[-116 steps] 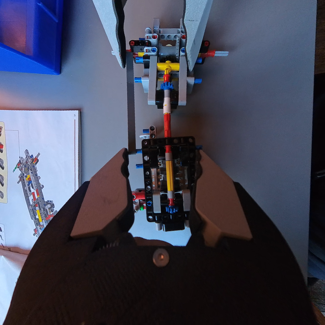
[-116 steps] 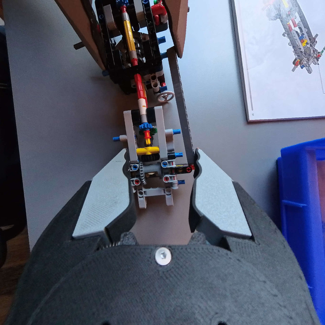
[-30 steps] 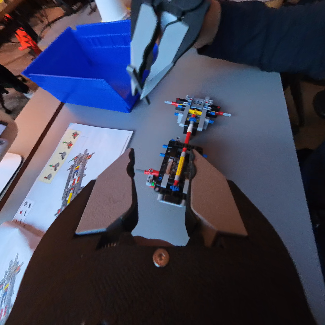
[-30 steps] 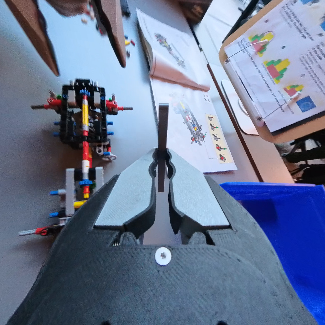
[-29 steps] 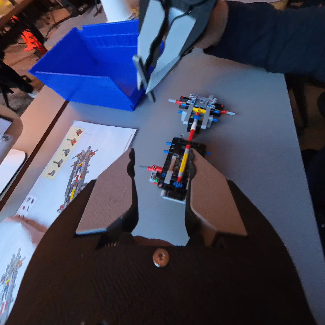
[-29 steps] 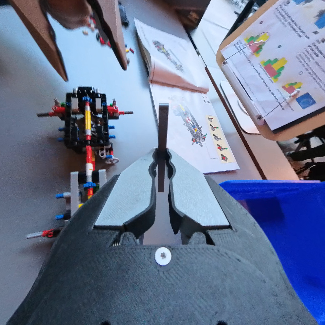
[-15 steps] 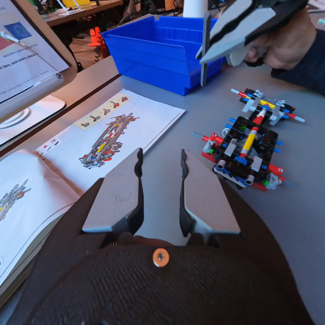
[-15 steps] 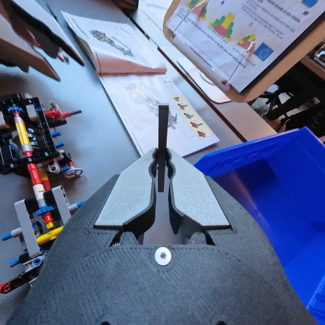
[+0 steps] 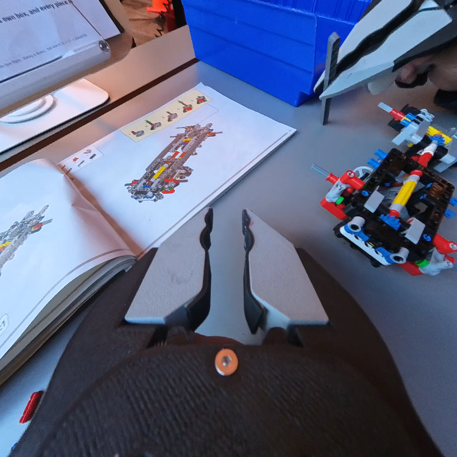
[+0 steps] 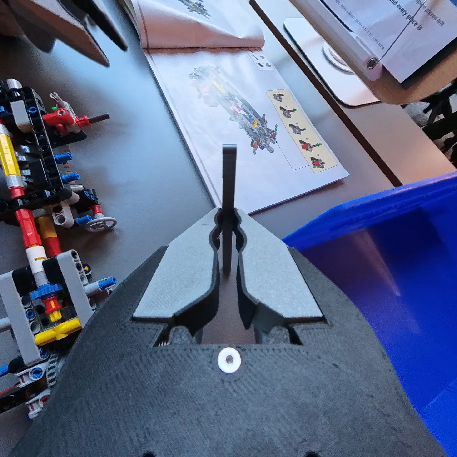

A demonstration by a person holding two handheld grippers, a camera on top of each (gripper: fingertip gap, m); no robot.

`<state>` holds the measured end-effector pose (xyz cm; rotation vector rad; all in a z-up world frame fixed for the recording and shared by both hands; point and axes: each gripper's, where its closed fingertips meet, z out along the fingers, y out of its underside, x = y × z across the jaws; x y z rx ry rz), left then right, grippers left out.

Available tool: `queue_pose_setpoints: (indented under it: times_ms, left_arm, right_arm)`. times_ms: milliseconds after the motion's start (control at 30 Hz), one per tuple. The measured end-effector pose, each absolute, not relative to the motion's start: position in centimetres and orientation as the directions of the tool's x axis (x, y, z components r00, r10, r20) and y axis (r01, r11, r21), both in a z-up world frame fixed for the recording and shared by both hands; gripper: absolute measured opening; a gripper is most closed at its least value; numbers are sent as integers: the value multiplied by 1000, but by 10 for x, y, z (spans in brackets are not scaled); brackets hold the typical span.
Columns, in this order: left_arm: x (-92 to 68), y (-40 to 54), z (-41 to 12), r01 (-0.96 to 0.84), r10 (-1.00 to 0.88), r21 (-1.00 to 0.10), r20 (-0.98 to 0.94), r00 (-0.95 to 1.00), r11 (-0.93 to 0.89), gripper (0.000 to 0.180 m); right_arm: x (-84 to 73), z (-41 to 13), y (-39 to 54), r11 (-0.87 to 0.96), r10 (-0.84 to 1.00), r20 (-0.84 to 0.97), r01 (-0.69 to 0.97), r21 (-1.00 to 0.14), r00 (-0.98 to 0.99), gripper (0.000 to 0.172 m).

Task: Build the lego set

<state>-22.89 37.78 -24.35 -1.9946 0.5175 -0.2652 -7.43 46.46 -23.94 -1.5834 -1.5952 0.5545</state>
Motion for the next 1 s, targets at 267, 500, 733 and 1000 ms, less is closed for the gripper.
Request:
queue_pose_setpoints:
  times_ms: [267,500,733,1000]
  left_arm:
    - [-226,378,-249,-250,-485,-870,-14,874,-425,23]
    - [-224,377,-251,-274,-493,-862,-32,869,-426,24]
    - [-223,377,-252,-275,-499,-861,-29,866,-428,24]
    - [-218,375,-255,-317,-529,-850,-54,847,-420,25]
  right_arm:
    - [-74,-247,465,76,980,172,612,-787,100,5]
    - [-78,-259,458,63,989,133,637,-769,64,5]
    - [-79,-281,453,-16,999,15,685,-729,39,5]
    - [-81,-271,444,56,998,69,664,-745,-6,5]
